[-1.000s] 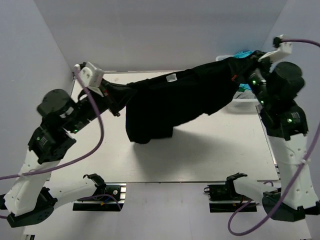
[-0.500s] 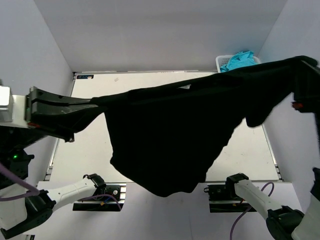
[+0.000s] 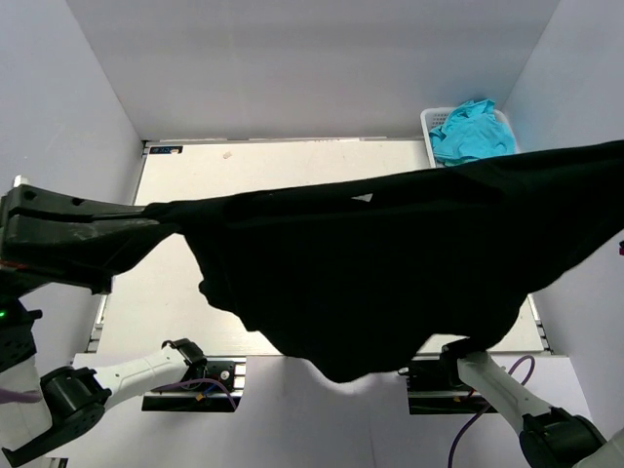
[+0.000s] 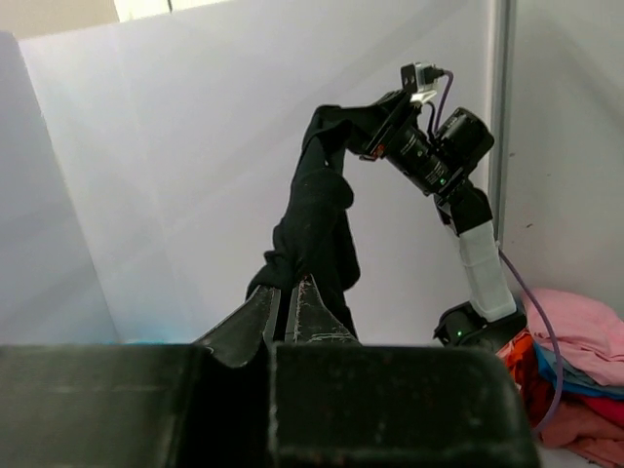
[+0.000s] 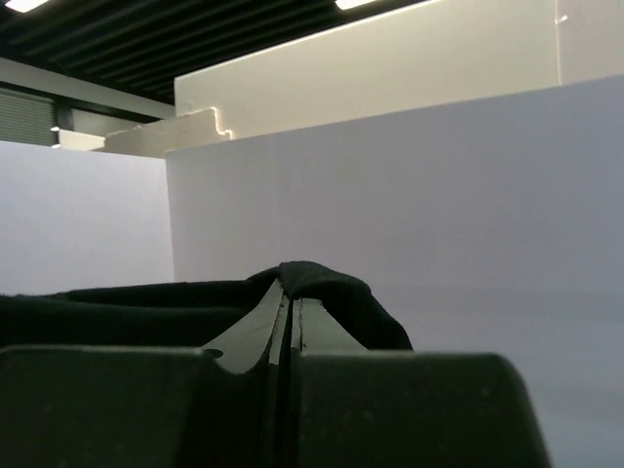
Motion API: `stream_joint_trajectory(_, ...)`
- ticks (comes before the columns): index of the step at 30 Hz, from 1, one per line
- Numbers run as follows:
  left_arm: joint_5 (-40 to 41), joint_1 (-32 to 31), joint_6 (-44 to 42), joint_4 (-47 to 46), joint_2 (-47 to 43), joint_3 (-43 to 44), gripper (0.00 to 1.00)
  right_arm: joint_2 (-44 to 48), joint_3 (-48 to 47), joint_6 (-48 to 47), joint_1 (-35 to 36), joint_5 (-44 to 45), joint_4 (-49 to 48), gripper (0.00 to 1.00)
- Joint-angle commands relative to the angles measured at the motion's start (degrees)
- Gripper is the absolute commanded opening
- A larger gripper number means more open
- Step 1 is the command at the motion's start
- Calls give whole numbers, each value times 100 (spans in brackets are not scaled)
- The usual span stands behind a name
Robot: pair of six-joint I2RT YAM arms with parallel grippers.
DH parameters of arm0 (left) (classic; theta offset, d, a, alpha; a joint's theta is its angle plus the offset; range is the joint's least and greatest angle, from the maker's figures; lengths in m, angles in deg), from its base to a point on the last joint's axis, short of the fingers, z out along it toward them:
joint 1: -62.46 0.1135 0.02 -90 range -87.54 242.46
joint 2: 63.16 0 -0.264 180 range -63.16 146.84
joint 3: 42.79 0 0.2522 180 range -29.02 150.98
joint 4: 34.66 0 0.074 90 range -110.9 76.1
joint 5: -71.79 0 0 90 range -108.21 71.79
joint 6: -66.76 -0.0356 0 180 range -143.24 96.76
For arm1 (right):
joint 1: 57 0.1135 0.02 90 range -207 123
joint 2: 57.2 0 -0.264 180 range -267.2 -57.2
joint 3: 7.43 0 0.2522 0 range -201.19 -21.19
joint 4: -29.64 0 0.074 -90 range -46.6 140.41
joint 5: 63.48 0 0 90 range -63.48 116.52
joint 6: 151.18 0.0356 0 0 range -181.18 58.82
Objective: Fold and stack the t-shirts
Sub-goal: Flatten out the tshirt
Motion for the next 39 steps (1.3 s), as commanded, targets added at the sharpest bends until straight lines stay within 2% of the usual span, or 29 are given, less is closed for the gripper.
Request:
stream_joint_trajectory(1,-75,77,170,-401,-162,629,0,115,-194,-333,-66,687,-598,0)
stream_joint_trajectory(6,20,77,240,-400,-56,692,0,124,-11,-289,-58,669,-624,0)
stream_joint_trajectory(12,652,130,118,-137,163,577,0,71,648,-263,-58,774,-853,0)
stream_joint_trajectory(14,1257,130,-49,-22,269,516,0,-95,991,-246,-49,897,-949,0)
stream_joint_trajectory(15,1808,130,-154,47,339,446,0,-140,1071,-193,-40,941,-1045,0)
stream_joint_trajectory(21,3209,130,-683,101,954,-11,0,-825,1809,-26,-49,1389,-1318,0)
stream_joint_trajectory(22,3646,69,-926,101,1111,-133,0,-861,2019,0,-40,1416,-1423,0)
stream_joint_trajectory(26,5151,129,-1069,-513,1376,-1337,0,-1211,2802,88,-58,1565,-1872,0)
stream_joint_trajectory(29,6038,130,-1192,-917,1569,-2029,0,-1721,3163,124,-67,1837,-2100,0)
stream_joint_trajectory(32,6593,252,-1377,-1498,1894,-2585,0,-2529,3041,115,-67,2145,-2119,0)
stream_joint_trajectory(33,6647,401,-1377,-1577,2182,-2691,0,-3044,2953,158,-75,2198,-2136,0)
stream_joint_trajectory(35,6762,586,-1325,-1639,2561,-2692,0,-3408,2787,211,-110,2172,-2136,0)
stream_joint_trajectory(37,6631,954,-1097,-1587,3226,-2553,0,-4110,2567,264,-163,2040,-2136,0)
stream_joint_trajectory(38,6508,1095,-991,-1500,3231,-2465,0,-4278,2470,264,-163,2005,-2127,0)
stream_joint_trajectory(39,6298,1227,-773,-1447,3701,-2368,0,-4654,2295,369,-215,2005,-2101,0)
